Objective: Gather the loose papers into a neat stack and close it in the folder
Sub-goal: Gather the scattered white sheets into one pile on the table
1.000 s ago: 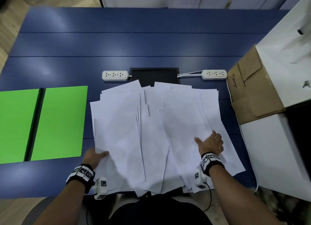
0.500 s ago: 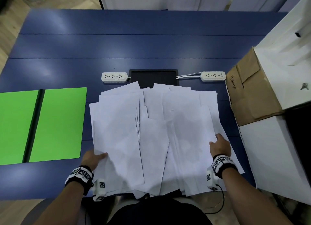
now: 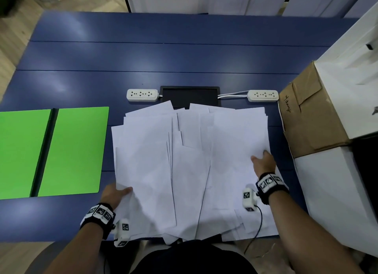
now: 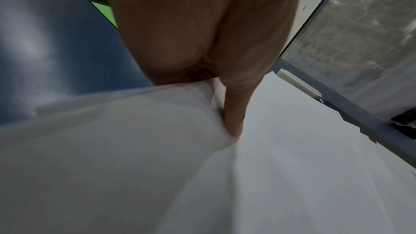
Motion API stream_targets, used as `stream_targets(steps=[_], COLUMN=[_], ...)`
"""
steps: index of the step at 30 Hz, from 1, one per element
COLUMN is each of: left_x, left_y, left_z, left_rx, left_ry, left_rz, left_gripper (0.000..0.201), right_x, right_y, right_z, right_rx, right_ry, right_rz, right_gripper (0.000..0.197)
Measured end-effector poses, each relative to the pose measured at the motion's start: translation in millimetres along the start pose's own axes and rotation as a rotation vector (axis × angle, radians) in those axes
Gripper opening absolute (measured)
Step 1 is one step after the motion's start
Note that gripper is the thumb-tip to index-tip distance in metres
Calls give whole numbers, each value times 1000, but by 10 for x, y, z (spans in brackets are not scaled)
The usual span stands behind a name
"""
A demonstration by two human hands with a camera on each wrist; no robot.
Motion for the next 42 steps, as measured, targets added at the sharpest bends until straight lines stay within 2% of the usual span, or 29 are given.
stream_targets(steps=[5, 10, 13, 19, 23, 28, 30, 32, 35, 39, 42], left_x=[17, 4, -3, -13, -13, -49, -67, -103, -168, -255, -309], left_y=[2, 2, 1, -26, -36, -36, -33, -34, -35, -54, -48], left_z=[20, -11, -38, -34, -48, -72, -73, -92, -132, -167, -172], left_rx=[13, 43, 59, 57, 94, 99, 95, 97, 91, 73, 49], left_ry=[-9, -1, 8, -4, 0, -4, -8, -3, 3, 17, 14], left_rz=[-3, -17, -15, -24, -41, -38, -35, -35, -31, -27, 0], left_gripper=[33, 33, 33, 30, 30, 32, 33, 33, 34, 38, 38], right_x=[141, -4, 13, -2, -123, -248, -258, -230, -196, -267, -381], right_y=[346, 460, 268, -558, -697, -775, -783, -756, -835, -1241, -1537], right_z=[162, 263, 217, -305, -611, -598, -563, -530, -383, 105, 548], right_rx=[-156, -126, -153, -490, -498, -473, -440, -432, -466, -421, -325], right_ry=[56, 33, 8, 29, 73, 45, 37, 9, -64, -180, -291], right_rz=[100, 77, 59, -16, 7, -56, -60, 2, 72, -35, -122], right_gripper=[45, 46, 50, 44, 47, 34, 33, 36, 29, 27, 34])
Point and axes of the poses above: each hand's wrist, its own x-axis towards the middle knuckle, its own y-axis out of the palm, z = x × y, the point moved 10 cm from there along x, towards the middle knuckle, and after that the axes turned 13 degrees about -y, right-handed, at the moved point
